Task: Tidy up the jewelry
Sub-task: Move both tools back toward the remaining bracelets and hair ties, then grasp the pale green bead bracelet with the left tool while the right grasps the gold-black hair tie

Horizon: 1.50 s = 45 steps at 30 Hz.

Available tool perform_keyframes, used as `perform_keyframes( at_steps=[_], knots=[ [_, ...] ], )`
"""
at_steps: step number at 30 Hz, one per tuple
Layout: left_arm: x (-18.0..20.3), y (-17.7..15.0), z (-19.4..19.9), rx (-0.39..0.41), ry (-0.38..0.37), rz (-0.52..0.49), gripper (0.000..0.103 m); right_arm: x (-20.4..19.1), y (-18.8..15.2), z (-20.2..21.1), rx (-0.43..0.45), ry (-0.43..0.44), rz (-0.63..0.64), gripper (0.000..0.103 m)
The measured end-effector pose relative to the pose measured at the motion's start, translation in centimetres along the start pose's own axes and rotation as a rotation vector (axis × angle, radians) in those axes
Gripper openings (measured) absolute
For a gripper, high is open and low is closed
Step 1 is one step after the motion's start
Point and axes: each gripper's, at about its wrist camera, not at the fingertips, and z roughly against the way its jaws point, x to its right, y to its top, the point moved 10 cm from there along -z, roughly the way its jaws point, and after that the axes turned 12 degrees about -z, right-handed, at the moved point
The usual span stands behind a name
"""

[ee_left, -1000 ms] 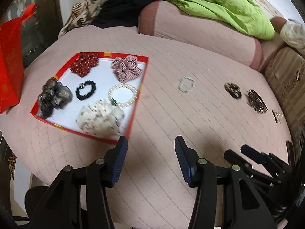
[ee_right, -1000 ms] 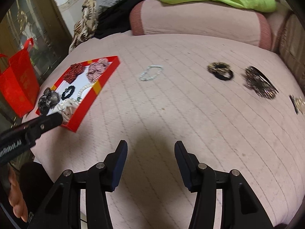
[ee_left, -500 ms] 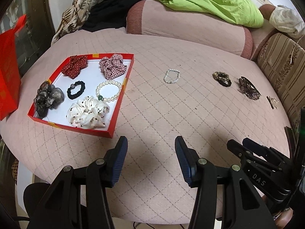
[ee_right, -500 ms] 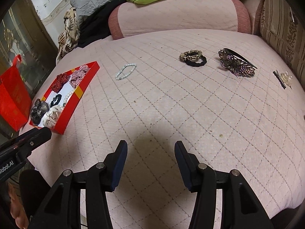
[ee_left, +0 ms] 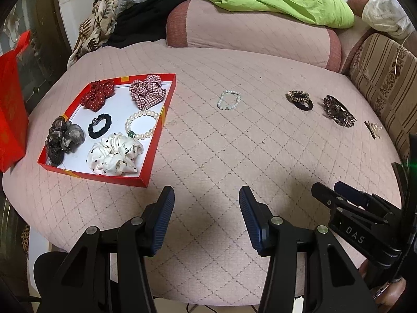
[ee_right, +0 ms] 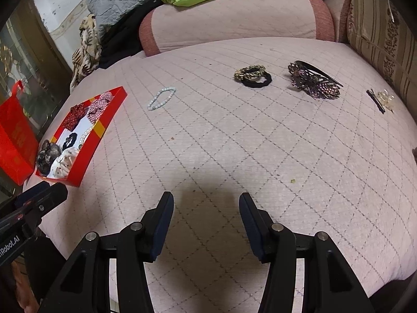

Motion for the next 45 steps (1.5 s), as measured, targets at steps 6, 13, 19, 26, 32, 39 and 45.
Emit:
perform_keyframes(
  at_steps=[6, 13, 19, 26, 32, 39, 45],
  knots=[
    [0.5, -0.1, -0.2, -0.001, 0.012, -0.020, 0.051, 0.8, 0.3, 0.2, 0.018, -0.015, -0.024, 0.058],
    [0.7, 0.0, -0.4, 0.001, 0.021, -0.031, 0.051, 1.8, 0.7, 0.1, 0.026, -0.026, -0.051, 0.059],
    [0.9, 0.0, -0.7, -0.005, 0.027, -0.041, 0.051, 2.0, 0.8, -0.1, 0.028, -0.031, -0.054, 0.059],
    [1.1, 0.2, -1.5, -0.020, 0.032, -0.054, 0.051, 2.4, 1.1, -0.4, 0.028, -0.038, -0.057, 0.059],
    [0.8, 0.8, -2.8, -0.042, 0.018, -0.053, 0.051, 3.0, 1.8, -1.0, 0.025, -0.046, -0.062, 0.059],
    [-1.6, 5.1, -4.8, -0.028, 0.020, -0.012, 0.051, 3.5, 4.6, -1.4, 0.043, -0.053, -0.058, 0.059],
    [-2.3, 9.9, -8.9, -0.028, -0.033, -0.006, 0.051, 3.7, 11.4, -2.9, 0.083, -0.011, -0.085, 0.059]
  ],
)
